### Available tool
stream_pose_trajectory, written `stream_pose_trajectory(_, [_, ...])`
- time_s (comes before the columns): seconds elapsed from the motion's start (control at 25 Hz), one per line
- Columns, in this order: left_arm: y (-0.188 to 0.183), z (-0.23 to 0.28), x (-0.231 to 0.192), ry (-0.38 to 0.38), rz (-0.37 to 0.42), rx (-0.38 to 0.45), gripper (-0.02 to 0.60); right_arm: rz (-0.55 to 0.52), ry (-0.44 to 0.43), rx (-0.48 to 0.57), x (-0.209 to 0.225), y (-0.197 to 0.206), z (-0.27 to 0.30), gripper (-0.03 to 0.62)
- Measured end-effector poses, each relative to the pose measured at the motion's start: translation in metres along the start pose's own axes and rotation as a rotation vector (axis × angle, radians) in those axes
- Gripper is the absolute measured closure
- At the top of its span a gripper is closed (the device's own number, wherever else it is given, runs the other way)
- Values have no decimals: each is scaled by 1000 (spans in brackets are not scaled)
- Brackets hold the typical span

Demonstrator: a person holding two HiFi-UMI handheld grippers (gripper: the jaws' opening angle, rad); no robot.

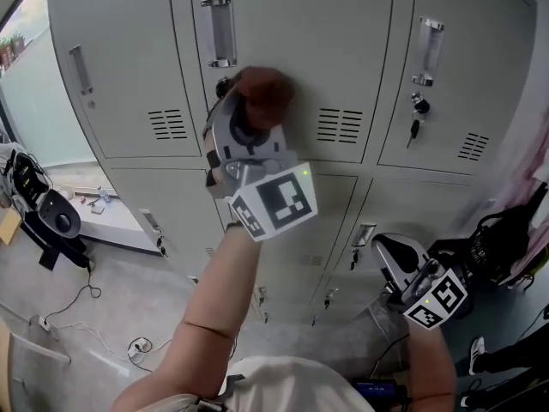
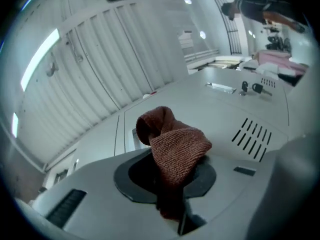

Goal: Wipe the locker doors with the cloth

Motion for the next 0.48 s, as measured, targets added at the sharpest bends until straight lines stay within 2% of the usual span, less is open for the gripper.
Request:
stream_pose_trajectory(0.12, [14, -11, 1, 34, -47, -31, 509, -2, -45, 5, -9, 1, 14, 576])
stream_pose_trajectory(0.28, [44, -36, 8, 55, -17, -68, 509, -10, -94, 6, -22, 4, 25, 576])
stream_pose_trajectory(0.4, [71, -51, -11, 8, -30, -92, 509, -5, -98, 7, -22, 4, 27, 576])
stream_pose_trajectory(0.48, [82, -53, -34, -37, -95, -89, 509, -2, -96, 9, -22, 2, 27, 577])
Point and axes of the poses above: the fingertips, and each gripper's own axes: z forward along the fingers, x to its right, y out of its underside, the point moved 5 cm from there along -z, backward along the fingers, and after that the axes turned 11 degrees about y, right-handed, at the moved point
